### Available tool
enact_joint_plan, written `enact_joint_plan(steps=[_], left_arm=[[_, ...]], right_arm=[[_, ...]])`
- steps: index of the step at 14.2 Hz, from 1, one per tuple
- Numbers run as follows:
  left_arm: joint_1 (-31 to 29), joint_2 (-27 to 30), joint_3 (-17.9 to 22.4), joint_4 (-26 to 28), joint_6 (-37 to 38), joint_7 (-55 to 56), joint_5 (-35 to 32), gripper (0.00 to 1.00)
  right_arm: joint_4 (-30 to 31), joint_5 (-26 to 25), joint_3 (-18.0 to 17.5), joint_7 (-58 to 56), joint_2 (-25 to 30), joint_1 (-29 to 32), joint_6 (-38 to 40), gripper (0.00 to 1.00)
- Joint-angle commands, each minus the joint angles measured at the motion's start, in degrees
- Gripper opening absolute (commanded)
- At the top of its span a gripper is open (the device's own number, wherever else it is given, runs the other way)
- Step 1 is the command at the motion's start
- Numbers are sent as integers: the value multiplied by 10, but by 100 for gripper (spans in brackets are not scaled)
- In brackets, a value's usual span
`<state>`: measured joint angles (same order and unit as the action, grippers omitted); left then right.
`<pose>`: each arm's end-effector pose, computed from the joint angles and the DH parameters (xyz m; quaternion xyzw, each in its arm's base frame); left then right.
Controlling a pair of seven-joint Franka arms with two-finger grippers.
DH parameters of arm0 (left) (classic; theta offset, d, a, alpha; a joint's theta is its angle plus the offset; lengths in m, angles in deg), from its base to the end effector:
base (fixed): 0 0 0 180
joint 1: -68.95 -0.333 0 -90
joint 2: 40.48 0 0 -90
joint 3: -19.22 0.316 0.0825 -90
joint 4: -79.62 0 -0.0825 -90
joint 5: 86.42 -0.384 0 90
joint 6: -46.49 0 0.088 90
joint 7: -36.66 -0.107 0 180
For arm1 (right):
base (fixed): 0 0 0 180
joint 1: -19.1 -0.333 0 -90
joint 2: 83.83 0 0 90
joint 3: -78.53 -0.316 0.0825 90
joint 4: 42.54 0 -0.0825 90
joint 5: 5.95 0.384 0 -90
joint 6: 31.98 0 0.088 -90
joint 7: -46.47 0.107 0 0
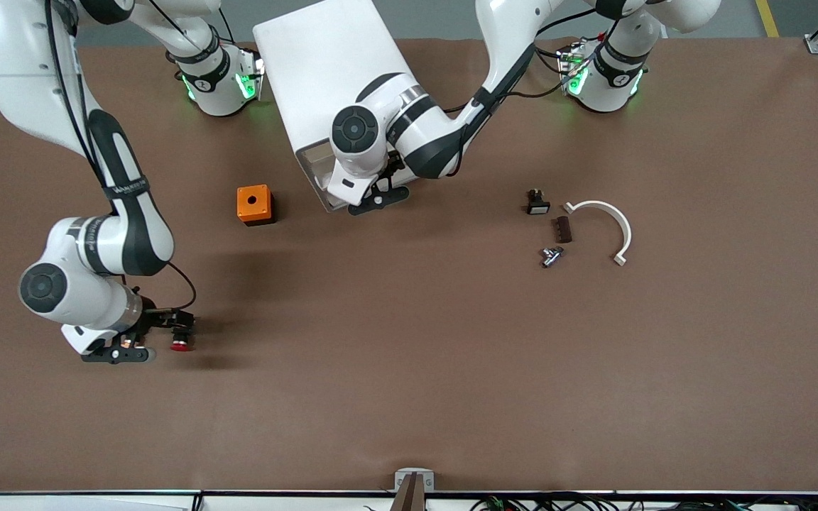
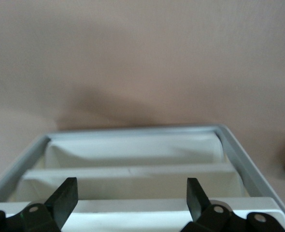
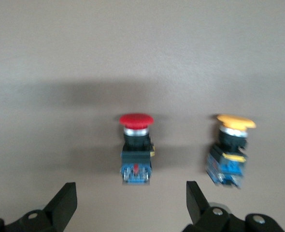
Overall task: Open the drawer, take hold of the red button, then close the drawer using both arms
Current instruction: 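Push the drawer shut with the left gripper while the right gripper withdraws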
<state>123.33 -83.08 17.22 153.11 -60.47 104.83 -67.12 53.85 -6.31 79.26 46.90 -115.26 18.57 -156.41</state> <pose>0.3868 -0.6168 0.3001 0.9687 0.1654 -0.1850 0.0088 0.6706 -0.0017 0.2773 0.9995 -0.0028 -0.0295 0.0059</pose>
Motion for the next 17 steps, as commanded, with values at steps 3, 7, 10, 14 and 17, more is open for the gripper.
enact_joint_plan(steps=[3,7,10,14,17], left_arm=[[2,-10,-1,2,-5,6,70,99],[2,-10,-1,2,-5,6,84,99],[-3,-4,0,0,-5,6,81,99],[-50,18,5,-5,-5,6,75,99],[-98,49,5,-5,-5,7,72,99]], right_arm=[[14,-2,-4,-2,101,12,122,100],[9,-4,-5,-28,157,38,196,100],[8,-3,-5,-30,206,47,240,100],[-31,-2,-6,-30,238,52,300,100],[-70,-2,-6,-29,237,52,335,100]])
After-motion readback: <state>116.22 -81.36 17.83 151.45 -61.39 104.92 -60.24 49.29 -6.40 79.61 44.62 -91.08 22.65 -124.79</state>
